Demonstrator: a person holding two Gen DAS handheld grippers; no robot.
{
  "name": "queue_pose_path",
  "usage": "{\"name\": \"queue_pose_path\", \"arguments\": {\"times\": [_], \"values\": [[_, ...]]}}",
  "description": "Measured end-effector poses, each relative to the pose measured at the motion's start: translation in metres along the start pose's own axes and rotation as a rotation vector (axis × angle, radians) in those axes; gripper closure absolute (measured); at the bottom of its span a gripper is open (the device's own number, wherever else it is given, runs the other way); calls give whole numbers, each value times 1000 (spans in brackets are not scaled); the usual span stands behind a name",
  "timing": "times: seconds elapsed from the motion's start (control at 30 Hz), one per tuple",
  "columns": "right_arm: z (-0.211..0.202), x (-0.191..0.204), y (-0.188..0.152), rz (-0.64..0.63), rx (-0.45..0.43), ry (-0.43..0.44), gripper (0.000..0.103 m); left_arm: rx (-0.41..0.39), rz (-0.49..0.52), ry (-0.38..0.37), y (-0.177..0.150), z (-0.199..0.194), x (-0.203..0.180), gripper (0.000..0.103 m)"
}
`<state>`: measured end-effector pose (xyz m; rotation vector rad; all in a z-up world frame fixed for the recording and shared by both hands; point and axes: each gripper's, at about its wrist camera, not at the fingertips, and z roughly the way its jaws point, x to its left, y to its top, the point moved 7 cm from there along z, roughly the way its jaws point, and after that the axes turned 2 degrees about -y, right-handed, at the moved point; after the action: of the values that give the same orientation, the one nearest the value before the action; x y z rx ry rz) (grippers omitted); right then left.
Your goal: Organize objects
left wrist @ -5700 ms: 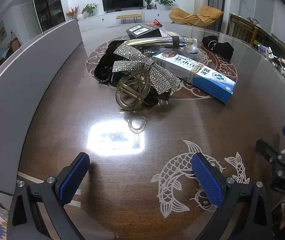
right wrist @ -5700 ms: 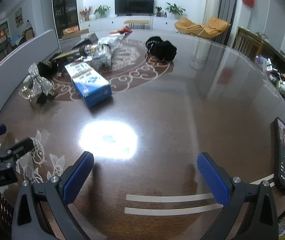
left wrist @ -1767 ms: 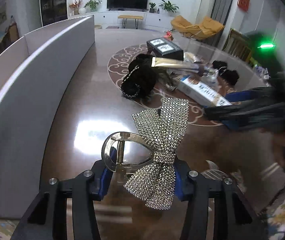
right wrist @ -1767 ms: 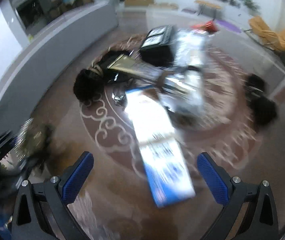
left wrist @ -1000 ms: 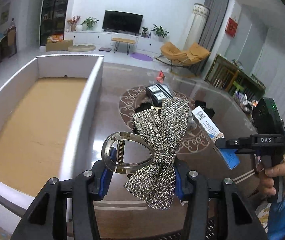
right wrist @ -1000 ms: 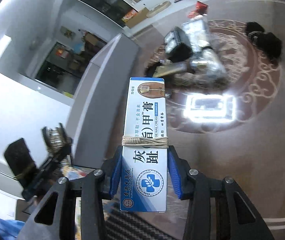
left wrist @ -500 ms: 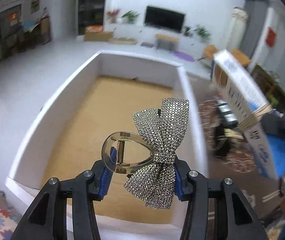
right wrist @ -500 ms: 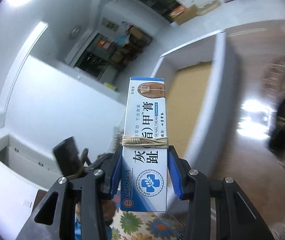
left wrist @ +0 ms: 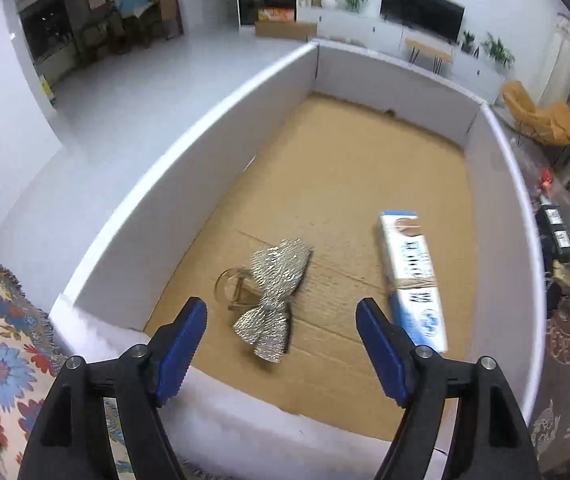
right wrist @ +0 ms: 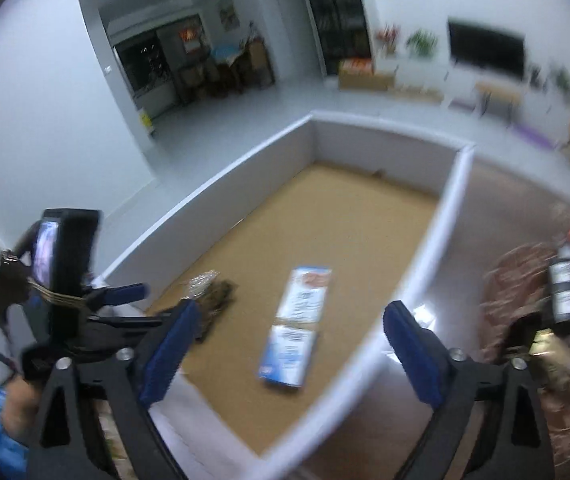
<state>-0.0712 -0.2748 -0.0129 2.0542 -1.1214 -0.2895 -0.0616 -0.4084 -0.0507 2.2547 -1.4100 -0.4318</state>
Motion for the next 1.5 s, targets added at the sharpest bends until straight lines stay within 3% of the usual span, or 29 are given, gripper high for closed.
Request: {"name": "queue_pose_path", "arguments": {"times": [0.1,0.2,0.33,0.37,0.43,0.5,0.6,0.7,0.9,1.07,1.5], "values": [[-21,-45,-16,-3,-62,-88,2,-70,19,-50,-7,-32,-30,27],[-55,-113,-66,42,-93,-239,0,-123,79,-169,-27,-66,-78,27],[-81,-212,-155,137,-11,-451,0,-163,165,-346,-54,-105,-151,25],[-87,-237,-177,173,25,-490,0,-167,184,-391,-61,-112,-172,22],[-96,-274,-206,236,72,-540,0,-167,215,-470,-78,-122,-219,3],[-106,-315,-231,284,114,-589,0,-151,257,-506,-97,-119,-260,2],[-104,-352,-240,334,169,-621,0,-102,323,-476,-117,-87,-305,2],[-105,-363,-241,331,185,-625,0,-64,379,-410,-125,-35,-338,2],[-89,-384,-232,359,150,-602,0,-24,398,-336,-119,38,-368,2],[-82,-382,-233,384,143,-583,0,-42,455,-277,-117,58,-379,0],[-81,-381,-233,385,143,-584,0,-51,446,-291,-115,59,-378,0]]}}
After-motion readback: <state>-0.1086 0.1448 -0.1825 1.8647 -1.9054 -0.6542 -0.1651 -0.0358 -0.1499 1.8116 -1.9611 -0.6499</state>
